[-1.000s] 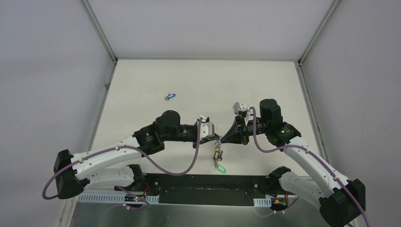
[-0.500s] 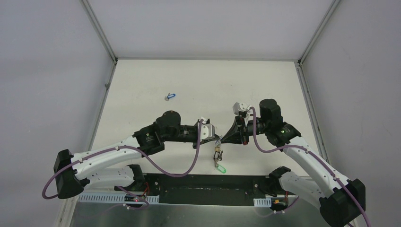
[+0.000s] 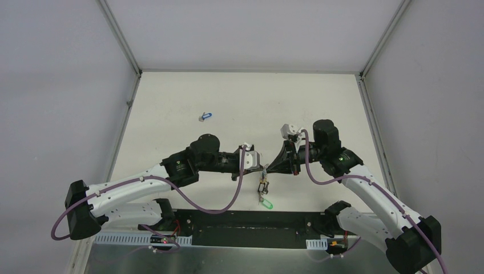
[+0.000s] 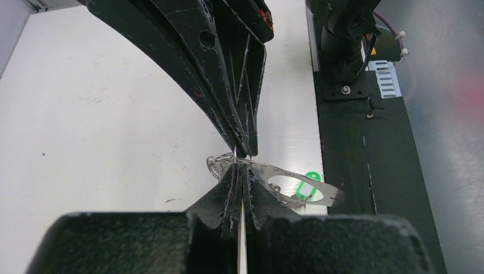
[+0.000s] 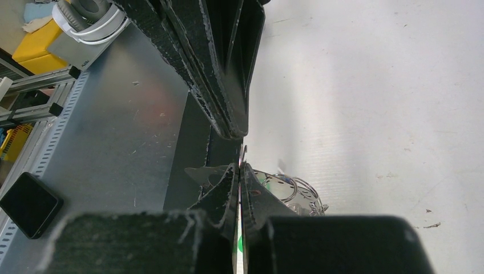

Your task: Put the keys on the keyring

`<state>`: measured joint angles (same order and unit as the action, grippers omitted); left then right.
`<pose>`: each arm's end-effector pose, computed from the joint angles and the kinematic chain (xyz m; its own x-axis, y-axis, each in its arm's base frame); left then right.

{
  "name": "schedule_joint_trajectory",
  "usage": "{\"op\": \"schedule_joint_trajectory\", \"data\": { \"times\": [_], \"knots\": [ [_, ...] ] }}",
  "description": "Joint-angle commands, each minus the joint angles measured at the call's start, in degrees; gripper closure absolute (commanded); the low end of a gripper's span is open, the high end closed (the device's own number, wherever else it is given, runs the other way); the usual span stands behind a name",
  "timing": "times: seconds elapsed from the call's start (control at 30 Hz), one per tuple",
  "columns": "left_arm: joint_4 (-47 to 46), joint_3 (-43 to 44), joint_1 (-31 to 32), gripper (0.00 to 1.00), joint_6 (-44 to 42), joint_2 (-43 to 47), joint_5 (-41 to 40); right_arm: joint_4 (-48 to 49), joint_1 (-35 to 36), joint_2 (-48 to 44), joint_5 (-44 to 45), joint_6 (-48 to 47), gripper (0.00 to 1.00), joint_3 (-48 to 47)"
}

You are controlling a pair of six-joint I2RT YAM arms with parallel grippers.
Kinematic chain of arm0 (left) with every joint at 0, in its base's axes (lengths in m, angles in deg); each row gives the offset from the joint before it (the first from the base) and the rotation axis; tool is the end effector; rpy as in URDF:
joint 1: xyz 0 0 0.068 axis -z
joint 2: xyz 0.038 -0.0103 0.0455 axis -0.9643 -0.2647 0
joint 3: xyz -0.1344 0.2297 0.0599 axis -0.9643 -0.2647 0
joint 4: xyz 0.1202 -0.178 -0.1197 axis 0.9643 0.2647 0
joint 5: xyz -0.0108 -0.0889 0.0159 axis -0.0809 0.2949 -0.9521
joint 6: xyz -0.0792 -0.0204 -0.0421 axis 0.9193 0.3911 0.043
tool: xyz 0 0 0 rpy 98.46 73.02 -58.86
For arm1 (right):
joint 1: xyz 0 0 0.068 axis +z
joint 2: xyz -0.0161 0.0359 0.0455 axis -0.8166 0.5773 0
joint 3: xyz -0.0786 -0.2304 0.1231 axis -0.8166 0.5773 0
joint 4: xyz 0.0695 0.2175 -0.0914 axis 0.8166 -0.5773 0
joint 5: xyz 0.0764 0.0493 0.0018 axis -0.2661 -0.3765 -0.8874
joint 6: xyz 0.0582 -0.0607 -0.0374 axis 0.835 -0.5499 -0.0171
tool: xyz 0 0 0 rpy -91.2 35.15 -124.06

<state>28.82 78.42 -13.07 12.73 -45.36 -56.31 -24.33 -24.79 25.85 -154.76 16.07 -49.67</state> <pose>0.0934 -0.2476 0.3143 0.2638 0.2137 -0.9406 0.9639 -0.0210 0.2655 0.1299 0.1625 0.2804 -0.2214 -0.2168 -0.9508 -0.9621 -0.1103 0.2492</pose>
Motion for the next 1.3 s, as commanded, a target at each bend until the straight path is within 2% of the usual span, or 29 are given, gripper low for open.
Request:
{"op": "schedule_joint_trajectory", "data": {
  "times": [0.0, 0.23, 0.37, 0.4, 0.47, 0.5, 0.57, 0.67, 0.8, 0.93, 1.1, 1.2, 1.27],
  "knots": [
    [0.7, 0.2, 0.7, 1.00, 0.1, 1.2, -0.7, 1.9, 0.4, -0.8, -1.4, -1.5, 1.00, -2.6],
    [1.5, -0.3, 0.7, 1.00, 0.6, 1.7, -1.8, 1.9, 0.4, -0.8, -1.4, -1.6, 1.00, -2.3],
    [1.6, -0.7, 0.7, 1.00, 2.3, 2.0, -5.4, 1.6, 0.5, -1.1, -1.1, -1.8, 1.00, -2.0],
    [1.6, -1.0, 0.7, 0.97, 3.2, 2.0, -6.6, 1.3, 0.5, -1.2, -0.8, -2.0, 1.00, -1.9],
    [1.5, -1.6, 0.7, 0.82, 5.5, 2.1, -9.4, 0.6, 0.4, -1.6, -0.3, -2.6, 1.00, -1.5],
    [1.4, -2.0, 0.7, 0.70, 7.2, 2.2, -11.3, 0.1, 0.4, -1.9, 0.0, -3.0, 1.00, -1.4],
    [1.2, -2.9, 0.7, 0.55, 11.1, 2.4, -15.6, -1.2, 0.5, -3.0, 1.3, -3.8, 1.00, -1.1],
    [1.0, -4.8, 0.7, 0.33, 18.8, 3.0, -25.8, -3.1, 0.5, -4.8, 3.4, -5.0, 1.00, -0.6],
    [1.5, -7.5, 0.6, 0.19, 28.9, 2.8, -33.6, -6.6, 0.4, -7.8, 7.9, -7.0, 1.00, -0.4],
    [4.3, -8.1, 0.1, 0.14, 41.1, -0.3, -39.6, -10.6, 0.4, -11.4, 14.2, -8.3, 1.00, -0.3],
    [10.3, -6.3, -1.1, 0.20, 61.6, -7.3, -44.5, -13.2, 0.4, -15.4, 17.8, -9.2, 1.00, 0.2],
    [14.1, -3.6, -3.3, 0.24, 69.0, -13.2, -39.0, -14.2, 0.4, -16.8, 18.8, -9.2, 1.00, 0.3],
    [15.2, -0.8, -5.6, 0.27, 70.0, -17.9, -32.6, -14.9, 0.4, -17.1, 19.1, -9.3, 1.00, 0.3]
  ]
}}
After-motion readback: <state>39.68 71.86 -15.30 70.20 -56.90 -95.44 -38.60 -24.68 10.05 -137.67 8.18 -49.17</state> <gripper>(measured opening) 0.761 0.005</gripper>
